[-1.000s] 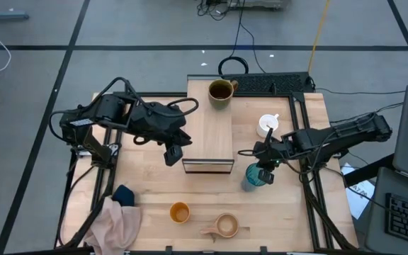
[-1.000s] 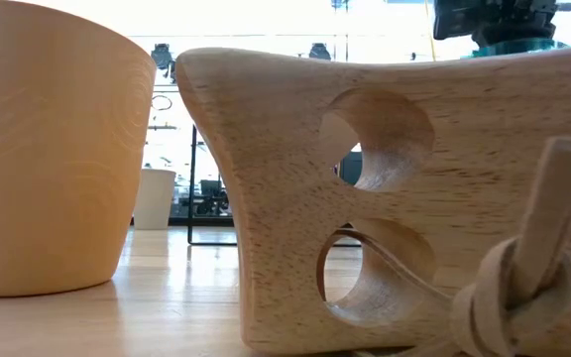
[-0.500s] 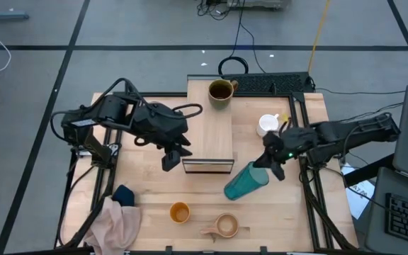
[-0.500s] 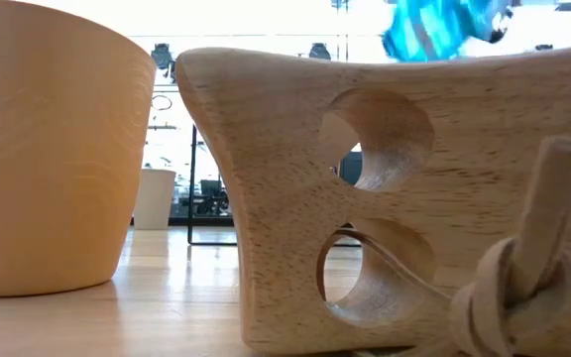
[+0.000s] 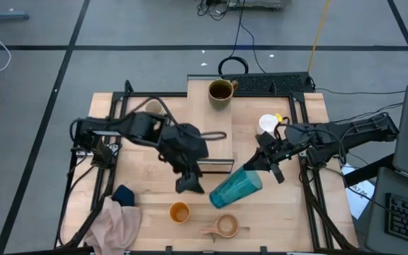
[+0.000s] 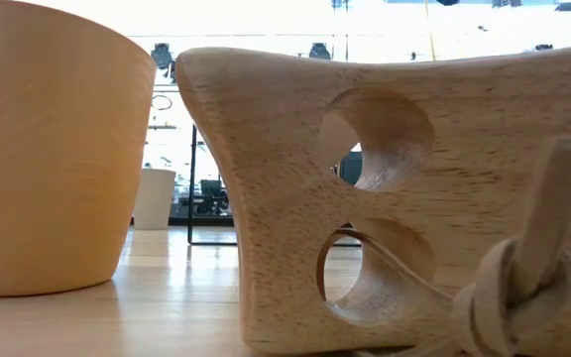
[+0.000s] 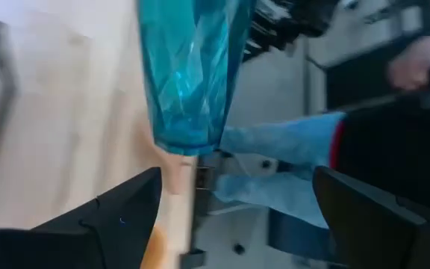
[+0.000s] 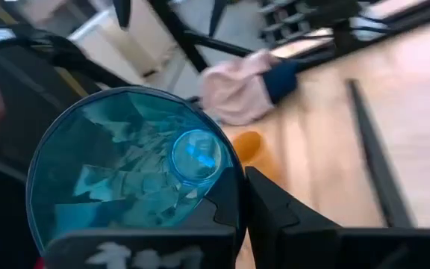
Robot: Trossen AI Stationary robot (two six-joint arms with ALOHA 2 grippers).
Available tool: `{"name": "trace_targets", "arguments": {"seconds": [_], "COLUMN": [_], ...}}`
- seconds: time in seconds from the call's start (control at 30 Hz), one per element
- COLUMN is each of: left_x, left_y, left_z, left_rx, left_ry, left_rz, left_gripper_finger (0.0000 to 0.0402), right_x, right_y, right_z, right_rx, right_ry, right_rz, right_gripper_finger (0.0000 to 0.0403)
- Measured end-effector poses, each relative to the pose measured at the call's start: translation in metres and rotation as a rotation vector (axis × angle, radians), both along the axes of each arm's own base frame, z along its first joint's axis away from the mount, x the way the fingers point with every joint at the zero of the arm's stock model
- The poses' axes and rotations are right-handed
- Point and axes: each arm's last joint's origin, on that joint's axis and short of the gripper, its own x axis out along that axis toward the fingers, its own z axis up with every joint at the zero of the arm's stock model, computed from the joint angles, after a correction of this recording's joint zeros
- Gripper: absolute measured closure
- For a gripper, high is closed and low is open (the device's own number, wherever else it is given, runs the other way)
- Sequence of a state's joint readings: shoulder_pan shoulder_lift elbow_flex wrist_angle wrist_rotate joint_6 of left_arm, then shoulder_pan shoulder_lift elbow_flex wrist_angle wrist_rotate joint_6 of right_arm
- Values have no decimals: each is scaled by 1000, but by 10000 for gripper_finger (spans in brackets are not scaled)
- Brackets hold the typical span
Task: Stack small to large cups/mugs on shelf
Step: Put the blue cup on the shelf
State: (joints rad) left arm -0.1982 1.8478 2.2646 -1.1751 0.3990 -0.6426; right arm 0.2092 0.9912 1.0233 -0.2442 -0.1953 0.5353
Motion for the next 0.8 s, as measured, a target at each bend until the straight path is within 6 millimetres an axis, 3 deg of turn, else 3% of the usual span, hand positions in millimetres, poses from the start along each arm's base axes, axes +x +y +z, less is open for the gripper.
{"name": "trace_targets", "arguments": {"seconds": [0.23,0.8], "left_x": [10,13], "left_y": [-13,-24], "left_z": [1,9], "left_rx": [-50,-136], "left_ry": [-53,-96], "left_rz": [8,73], "left_gripper_finger": [50,50], "right_x": [13,18], "right_y": [4,6], "right_z": [7,17], "right_rx": [9,24], "right_ry": [-130,-256], "right_rz": [75,109], "right_gripper_finger": [402,403]}}
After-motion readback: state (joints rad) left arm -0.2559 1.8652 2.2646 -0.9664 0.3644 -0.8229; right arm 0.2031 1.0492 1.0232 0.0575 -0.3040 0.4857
